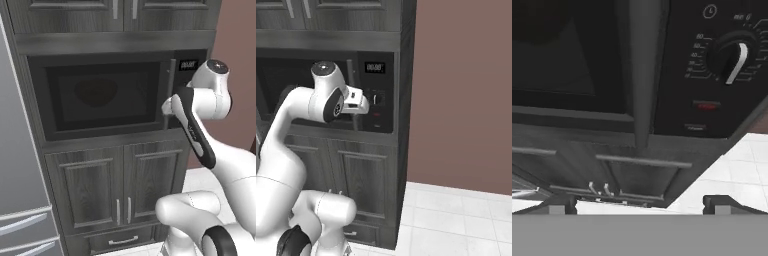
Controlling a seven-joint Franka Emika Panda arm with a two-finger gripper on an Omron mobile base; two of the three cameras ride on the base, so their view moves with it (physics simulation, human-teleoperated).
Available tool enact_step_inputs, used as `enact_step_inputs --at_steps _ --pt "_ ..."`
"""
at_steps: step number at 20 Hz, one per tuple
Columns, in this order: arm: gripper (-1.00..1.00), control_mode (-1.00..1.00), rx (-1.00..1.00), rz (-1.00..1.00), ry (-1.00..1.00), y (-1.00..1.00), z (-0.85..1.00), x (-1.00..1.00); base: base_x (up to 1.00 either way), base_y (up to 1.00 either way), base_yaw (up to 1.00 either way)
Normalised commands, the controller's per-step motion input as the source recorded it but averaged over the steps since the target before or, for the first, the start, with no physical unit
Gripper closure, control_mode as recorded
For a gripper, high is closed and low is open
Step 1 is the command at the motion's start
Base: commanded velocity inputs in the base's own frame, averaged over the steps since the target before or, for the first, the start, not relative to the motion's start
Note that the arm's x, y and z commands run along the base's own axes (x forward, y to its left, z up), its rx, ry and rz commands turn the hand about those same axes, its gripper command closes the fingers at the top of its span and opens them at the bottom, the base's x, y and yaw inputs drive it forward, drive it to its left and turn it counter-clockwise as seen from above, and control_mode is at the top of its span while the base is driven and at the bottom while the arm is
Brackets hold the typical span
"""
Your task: The microwave is finished heating the steak and squash. Take the bowl containing the food and place it on the dining counter.
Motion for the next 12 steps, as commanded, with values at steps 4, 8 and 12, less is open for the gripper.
enact_step_inputs --at_steps 4,8,12 --pt "-1.00 -1.00 0.00 -0.10 -0.23 0.00 0.09 0.70 0.00 0.00 0.00" --pt "-1.00 -1.00 0.01 -0.15 -0.17 0.00 0.00 0.78 0.00 0.00 0.00" --pt "-1.00 -1.00 0.04 -0.09 -0.14 0.00 0.00 0.78 0.00 0.00 0.00"
